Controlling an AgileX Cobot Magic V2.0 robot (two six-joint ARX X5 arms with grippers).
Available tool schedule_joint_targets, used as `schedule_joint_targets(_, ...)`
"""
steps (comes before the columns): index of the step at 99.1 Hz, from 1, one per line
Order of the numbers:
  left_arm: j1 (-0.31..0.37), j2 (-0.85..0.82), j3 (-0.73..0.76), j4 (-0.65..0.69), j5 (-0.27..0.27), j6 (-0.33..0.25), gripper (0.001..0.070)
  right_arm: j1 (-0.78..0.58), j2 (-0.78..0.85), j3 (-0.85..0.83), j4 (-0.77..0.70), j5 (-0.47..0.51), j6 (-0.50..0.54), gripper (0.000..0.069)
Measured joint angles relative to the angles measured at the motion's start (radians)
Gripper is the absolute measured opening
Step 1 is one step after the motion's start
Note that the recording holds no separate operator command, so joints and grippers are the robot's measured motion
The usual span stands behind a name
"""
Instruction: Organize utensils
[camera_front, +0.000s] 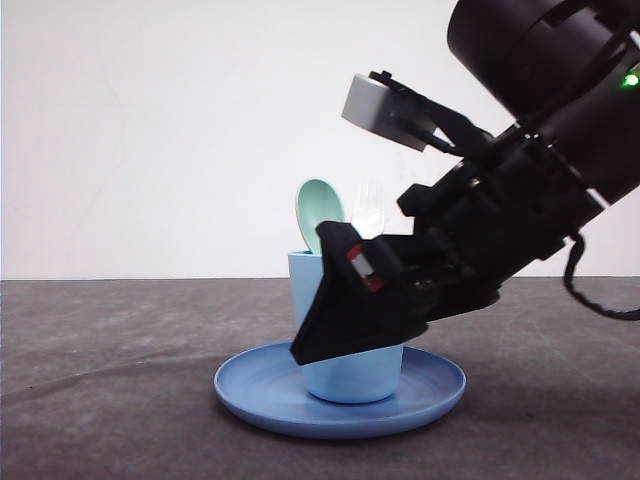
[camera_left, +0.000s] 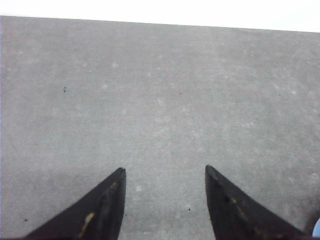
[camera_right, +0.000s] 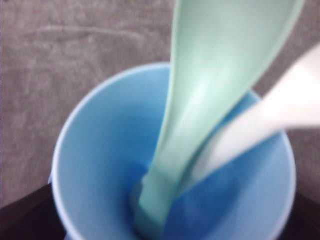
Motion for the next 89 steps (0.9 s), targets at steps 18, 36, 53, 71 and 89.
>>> schedule_joint_targets(18,0.0,0.0,0.0,0.0,0.0,0.0,0.03,-0.02,-0.066,0.001,-0.122,0.001,0.0,0.0629)
schedule_joint_targets(36,0.0,0.0,0.0,0.0,0.0,0.0,0.03,-0.041,-0.164,0.005,-0.285,0.002,-0.001,0.0629)
schedule_joint_targets(53,0.0,0.0,0.0,0.0,0.0,0.0,0.03,-0.07,-0.277,0.009,-0.422,0.025,-0.001,0.0629)
schedule_joint_targets(71,0.0,0.0,0.0,0.0,0.0,0.0,0.03,-0.131,-0.416,0.03,-0.558,0.1,0.018,0.0629)
schedule_joint_targets(89,0.0,0.0,0.0,0.0,0.0,0.0,0.03,-0.243,-0.538,0.127,-0.691,0.102,0.084,0.0629)
